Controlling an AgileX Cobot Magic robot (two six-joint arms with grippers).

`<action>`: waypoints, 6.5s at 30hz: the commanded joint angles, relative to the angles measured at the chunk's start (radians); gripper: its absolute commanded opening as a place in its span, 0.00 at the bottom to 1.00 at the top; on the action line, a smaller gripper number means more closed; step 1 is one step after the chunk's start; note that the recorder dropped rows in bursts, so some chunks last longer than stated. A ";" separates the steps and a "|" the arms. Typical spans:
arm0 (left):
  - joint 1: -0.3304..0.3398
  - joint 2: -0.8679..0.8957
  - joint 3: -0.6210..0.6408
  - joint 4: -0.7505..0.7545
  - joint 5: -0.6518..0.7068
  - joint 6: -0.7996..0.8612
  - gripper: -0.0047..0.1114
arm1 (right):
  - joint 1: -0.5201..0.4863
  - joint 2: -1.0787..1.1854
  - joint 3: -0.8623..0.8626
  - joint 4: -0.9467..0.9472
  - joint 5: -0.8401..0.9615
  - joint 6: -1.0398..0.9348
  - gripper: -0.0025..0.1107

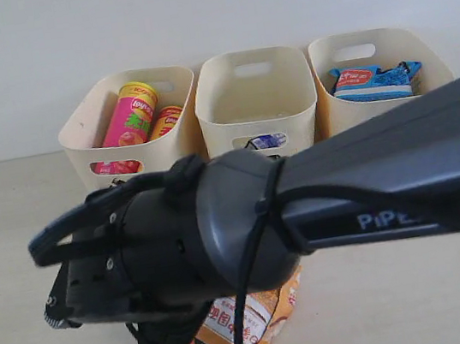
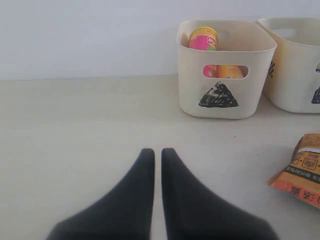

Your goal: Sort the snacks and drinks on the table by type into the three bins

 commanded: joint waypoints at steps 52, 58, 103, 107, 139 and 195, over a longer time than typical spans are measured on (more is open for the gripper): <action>0.003 -0.003 0.003 0.003 -0.009 -0.009 0.07 | 0.006 -0.152 0.102 -0.397 0.297 0.065 0.02; 0.003 -0.003 0.003 0.003 -0.009 -0.009 0.07 | -0.035 -0.328 0.110 -0.395 0.229 0.067 0.02; 0.003 -0.003 0.003 0.003 -0.009 -0.009 0.07 | -0.971 0.046 -0.284 0.109 -0.502 0.037 0.42; 0.003 -0.003 0.003 0.003 -0.009 -0.009 0.07 | -0.971 0.046 -0.284 0.107 -0.490 0.030 0.81; 0.003 -0.003 0.003 0.003 -0.009 -0.009 0.07 | -1.180 -0.218 -0.163 0.616 0.193 -0.350 0.03; 0.003 -0.003 0.003 0.003 -0.009 -0.009 0.07 | -1.180 -1.224 0.816 0.741 -0.450 -0.388 0.03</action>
